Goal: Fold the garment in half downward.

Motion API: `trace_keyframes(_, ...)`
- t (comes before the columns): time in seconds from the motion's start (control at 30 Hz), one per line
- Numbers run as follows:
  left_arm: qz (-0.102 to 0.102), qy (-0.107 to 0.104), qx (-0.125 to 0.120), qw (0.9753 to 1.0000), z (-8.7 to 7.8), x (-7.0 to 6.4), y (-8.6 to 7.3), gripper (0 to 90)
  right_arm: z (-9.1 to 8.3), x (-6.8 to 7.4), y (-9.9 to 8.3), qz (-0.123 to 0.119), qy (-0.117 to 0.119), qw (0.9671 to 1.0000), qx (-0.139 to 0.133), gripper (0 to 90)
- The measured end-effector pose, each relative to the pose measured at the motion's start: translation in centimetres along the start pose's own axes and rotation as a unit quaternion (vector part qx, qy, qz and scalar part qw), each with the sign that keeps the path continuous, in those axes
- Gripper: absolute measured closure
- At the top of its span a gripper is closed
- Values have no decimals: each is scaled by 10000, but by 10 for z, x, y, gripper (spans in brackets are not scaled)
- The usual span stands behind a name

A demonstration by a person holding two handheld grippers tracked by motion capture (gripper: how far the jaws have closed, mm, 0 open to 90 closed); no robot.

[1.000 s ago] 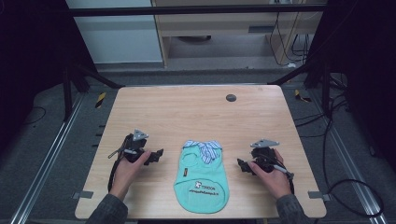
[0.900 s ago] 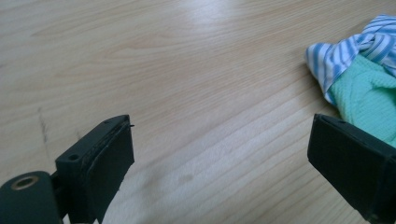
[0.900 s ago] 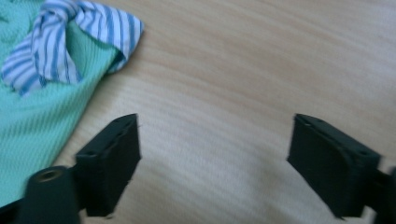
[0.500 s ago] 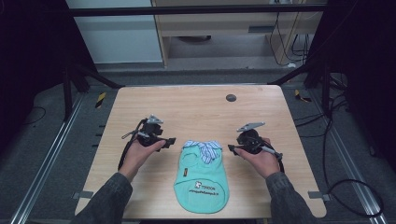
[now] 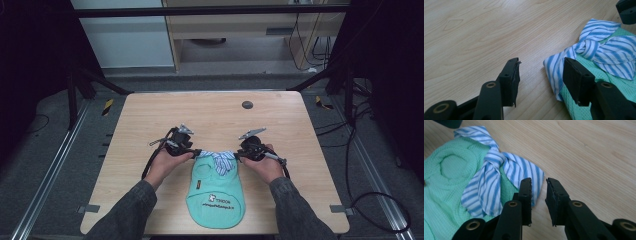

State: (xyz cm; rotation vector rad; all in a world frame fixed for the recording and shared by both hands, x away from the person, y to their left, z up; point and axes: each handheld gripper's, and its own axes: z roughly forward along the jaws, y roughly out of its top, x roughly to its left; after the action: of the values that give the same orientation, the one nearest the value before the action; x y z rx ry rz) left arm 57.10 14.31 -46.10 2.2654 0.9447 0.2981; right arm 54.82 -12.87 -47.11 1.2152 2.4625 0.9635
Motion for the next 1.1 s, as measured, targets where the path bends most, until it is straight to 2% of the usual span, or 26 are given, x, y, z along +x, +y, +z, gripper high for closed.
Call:
trace_keyframes(0.1, -7, 27, 74, 10000, 5, 0, 0, 479, 1, 2, 5, 50, -6, 10000, -47, 721)
trace_keyframes(0.3, 7, 24, 142, 9999, 9, -1, -1, 478, 8, 2, 12, 77, -43, 10000, 36, 716)
trace_keyframes(0.77, -3, 10, 262, 9997, 17, -2, -6, 500, 23, 8, 10, -47, -79, 9994, 334, 664)
trace_keyframes(0.87, -63, -30, 261, 9996, 19, 0, -9, 505, 25, 8, 9, -113, -73, 9992, 374, 665)
trace_keyframes(1.1, -42, -62, 294, 9995, 20, -1, -10, 505, 26, 8, 8, -51, -47, 9993, 374, 652)
